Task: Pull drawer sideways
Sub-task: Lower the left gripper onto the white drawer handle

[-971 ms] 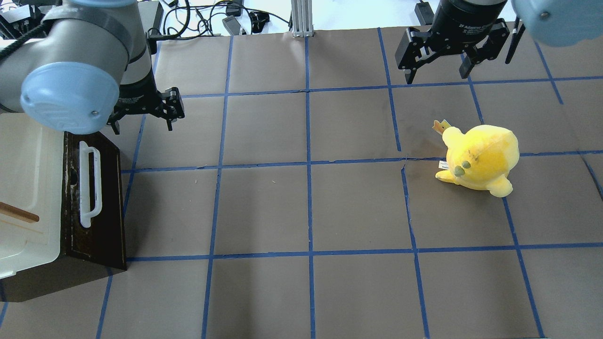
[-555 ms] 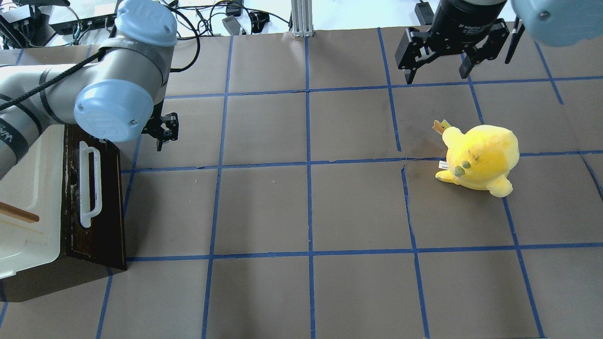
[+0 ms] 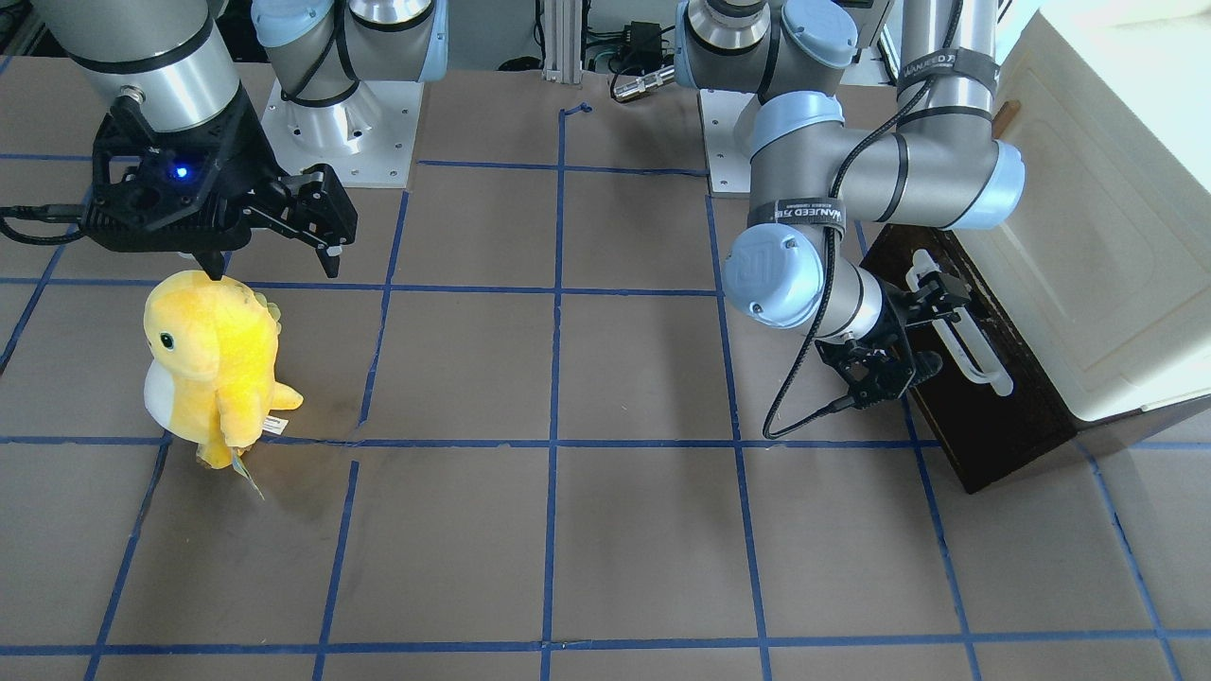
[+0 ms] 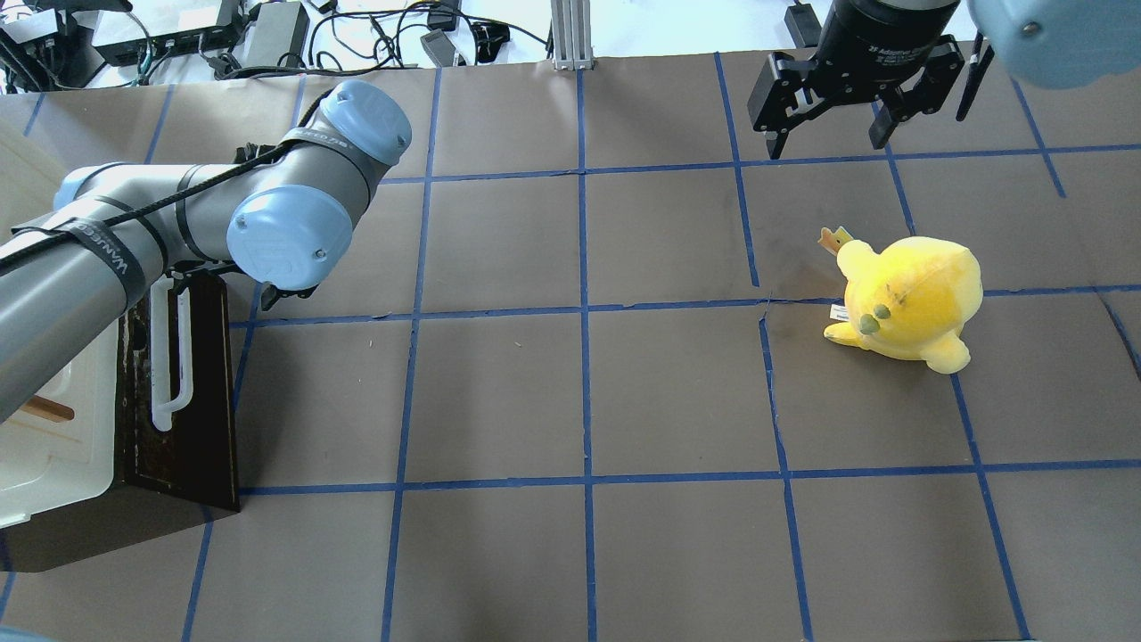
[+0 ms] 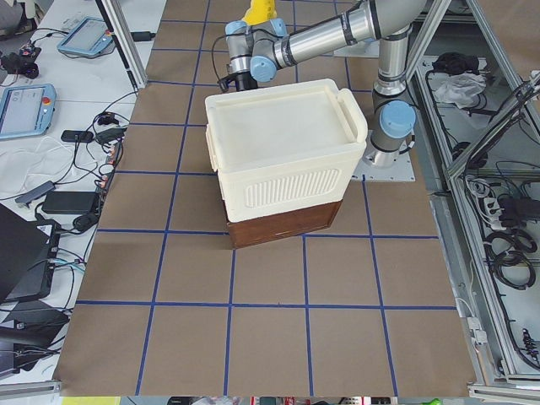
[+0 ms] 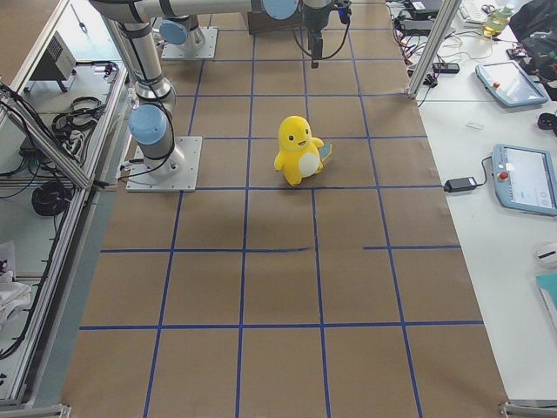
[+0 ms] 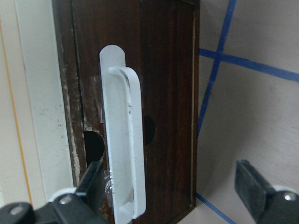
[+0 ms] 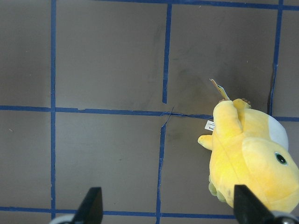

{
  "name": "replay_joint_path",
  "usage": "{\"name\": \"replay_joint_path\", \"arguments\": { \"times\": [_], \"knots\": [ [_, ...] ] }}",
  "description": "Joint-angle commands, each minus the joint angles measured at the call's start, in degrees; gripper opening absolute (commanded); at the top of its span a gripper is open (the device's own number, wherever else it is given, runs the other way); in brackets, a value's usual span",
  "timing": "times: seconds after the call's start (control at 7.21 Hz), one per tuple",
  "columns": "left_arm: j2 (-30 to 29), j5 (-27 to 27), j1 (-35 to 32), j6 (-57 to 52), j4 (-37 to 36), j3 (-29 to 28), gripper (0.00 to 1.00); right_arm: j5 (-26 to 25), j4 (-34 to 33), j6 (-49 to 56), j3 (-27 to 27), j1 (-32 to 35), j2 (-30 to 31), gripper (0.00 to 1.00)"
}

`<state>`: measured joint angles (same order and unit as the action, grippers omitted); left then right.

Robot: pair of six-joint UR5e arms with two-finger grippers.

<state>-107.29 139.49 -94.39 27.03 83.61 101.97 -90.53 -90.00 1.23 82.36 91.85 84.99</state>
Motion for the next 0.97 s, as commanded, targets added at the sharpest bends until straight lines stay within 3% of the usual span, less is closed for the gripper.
{"name": "replay_joint_path", "arguments": {
  "times": [0.0,0.42,0.83],
  "knots": [
    [-3.1,5.1,-0.1,0.1,0.6,0.4,1.00,0.0,0.0,0.0,0.0,0.0,0.0,1.00],
    [-6.3,8.9,-0.1,2.0,1.4,2.3,1.00,0.0,0.0,0.1,0.0,0.0,0.0,1.00],
    [-8.2,14.1,-0.1,4.7,6.8,2.5,1.00,0.0,0.0,0.0,0.0,0.0,0.0,1.00]
  ]
}}
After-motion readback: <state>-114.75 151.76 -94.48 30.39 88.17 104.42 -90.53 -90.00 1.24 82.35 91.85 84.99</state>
